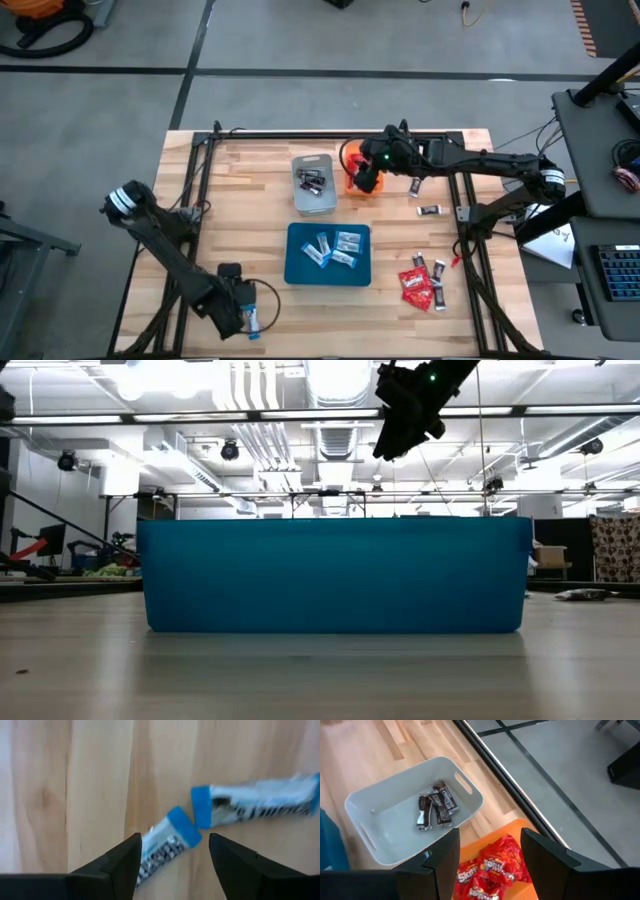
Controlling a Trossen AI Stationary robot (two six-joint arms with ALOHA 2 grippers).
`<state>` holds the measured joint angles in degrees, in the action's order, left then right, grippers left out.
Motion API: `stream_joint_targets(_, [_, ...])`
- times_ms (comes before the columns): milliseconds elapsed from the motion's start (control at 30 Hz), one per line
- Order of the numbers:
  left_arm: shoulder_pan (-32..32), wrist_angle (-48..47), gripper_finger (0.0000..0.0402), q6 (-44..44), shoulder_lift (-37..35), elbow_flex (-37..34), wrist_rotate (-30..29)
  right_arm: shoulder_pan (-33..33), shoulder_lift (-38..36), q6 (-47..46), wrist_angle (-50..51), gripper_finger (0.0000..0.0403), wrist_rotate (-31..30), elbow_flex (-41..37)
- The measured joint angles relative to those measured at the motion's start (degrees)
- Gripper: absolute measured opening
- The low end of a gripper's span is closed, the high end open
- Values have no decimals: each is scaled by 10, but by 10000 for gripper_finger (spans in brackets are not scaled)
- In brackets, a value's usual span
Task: Sort candy
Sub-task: Put the white chocolate bar into the blue bin
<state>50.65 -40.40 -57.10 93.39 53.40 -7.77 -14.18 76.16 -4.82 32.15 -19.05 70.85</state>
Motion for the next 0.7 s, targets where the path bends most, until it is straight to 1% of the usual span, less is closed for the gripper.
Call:
stream_joint_targets(167, [11, -85, 220, 43, 45, 47, 7, 1, 0, -12, 12, 199, 0, 0])
stream_joint_targets(267, [18, -102, 220, 62, 57, 49, 7, 3, 0, -15, 13, 199, 0, 0])
stream_joint_targets(433, [21, -98, 216, 72, 67, 37, -3, 6, 0, -18, 16, 199, 0, 0])
stream_joint_targets(567, [21, -97, 200, 89, 72, 34, -8, 11, 0, -23, 18, 199, 0, 0])
stream_joint_targets(700, [21, -96, 166, 96, 74, 34, -10, 19, 0, -28, 21, 199, 0, -1])
